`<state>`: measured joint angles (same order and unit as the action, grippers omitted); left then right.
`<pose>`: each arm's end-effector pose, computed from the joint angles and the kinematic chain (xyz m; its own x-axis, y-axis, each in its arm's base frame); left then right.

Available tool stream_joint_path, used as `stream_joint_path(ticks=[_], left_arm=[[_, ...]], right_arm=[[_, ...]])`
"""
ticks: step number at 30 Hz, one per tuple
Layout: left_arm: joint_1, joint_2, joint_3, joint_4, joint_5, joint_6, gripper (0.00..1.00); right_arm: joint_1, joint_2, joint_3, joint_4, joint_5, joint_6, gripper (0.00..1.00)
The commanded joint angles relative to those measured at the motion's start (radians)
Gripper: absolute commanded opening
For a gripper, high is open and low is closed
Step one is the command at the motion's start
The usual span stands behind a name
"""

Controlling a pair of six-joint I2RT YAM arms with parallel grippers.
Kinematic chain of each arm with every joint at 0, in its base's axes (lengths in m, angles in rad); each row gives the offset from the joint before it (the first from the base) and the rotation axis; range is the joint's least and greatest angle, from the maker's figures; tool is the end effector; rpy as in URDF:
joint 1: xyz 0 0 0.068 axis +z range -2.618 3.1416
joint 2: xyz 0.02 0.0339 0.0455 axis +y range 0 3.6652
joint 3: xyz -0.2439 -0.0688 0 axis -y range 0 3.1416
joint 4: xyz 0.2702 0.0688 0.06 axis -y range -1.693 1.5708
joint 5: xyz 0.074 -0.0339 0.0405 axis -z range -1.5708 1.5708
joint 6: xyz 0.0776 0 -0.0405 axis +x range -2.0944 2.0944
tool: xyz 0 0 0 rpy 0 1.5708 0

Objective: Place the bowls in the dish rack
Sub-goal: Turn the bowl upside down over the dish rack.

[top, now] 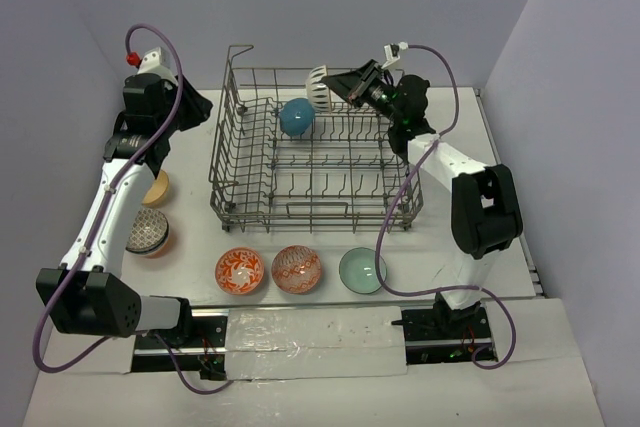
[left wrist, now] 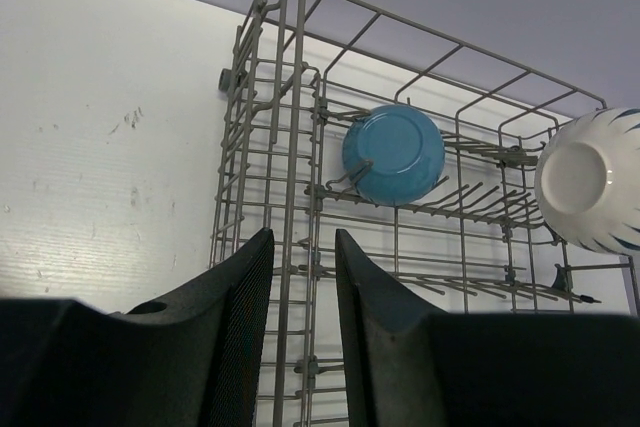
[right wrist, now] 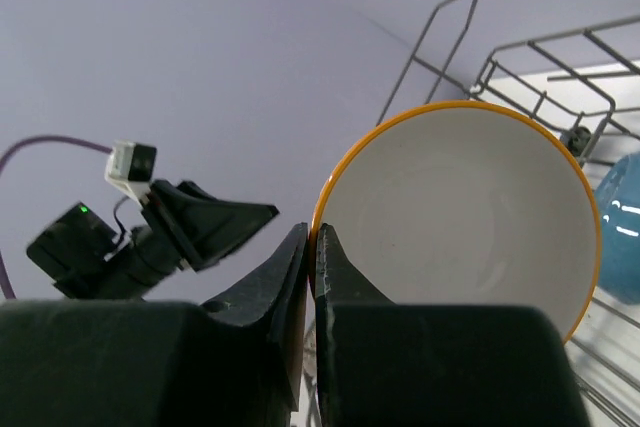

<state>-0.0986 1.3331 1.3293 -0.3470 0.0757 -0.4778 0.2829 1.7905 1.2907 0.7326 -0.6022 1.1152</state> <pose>0.3728 -0.0428 0.3575 -0.3813 -0.4230 -0.8220 -0.0073 0.8905 -0.4549 0.4422 0.1743 0.3065 -0.5844 0.6008 -0.5455 -0.5330 0.2227 0.8163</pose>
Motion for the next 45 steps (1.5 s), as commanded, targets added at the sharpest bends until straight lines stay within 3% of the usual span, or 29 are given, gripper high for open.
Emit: stream_joint_path(ticks=[1,12,22,45], left_arm=[[0.007,0.0,-0.001,0.04,0.027,-0.015,0.36],[0.01,0.008,-0.004,0.043,0.039,-0.022,0.35],[0.011,0.015,-0.004,0.042,0.033,-0.019,0.35],[0.019,0.02,-0.005,0.048,0.056,-0.028,0.35]], right_arm=[[-0.008,-0.013,-0.016,0.22,0.079,0.107,0.0],[-0.011,0.072,-0.013,0.343,0.177,0.202,0.0],[-0.034,0.116,-0.01,0.341,0.186,0.195,0.0],[-0.054,0.129,0.079,0.038,0.117,0.094,0.0]])
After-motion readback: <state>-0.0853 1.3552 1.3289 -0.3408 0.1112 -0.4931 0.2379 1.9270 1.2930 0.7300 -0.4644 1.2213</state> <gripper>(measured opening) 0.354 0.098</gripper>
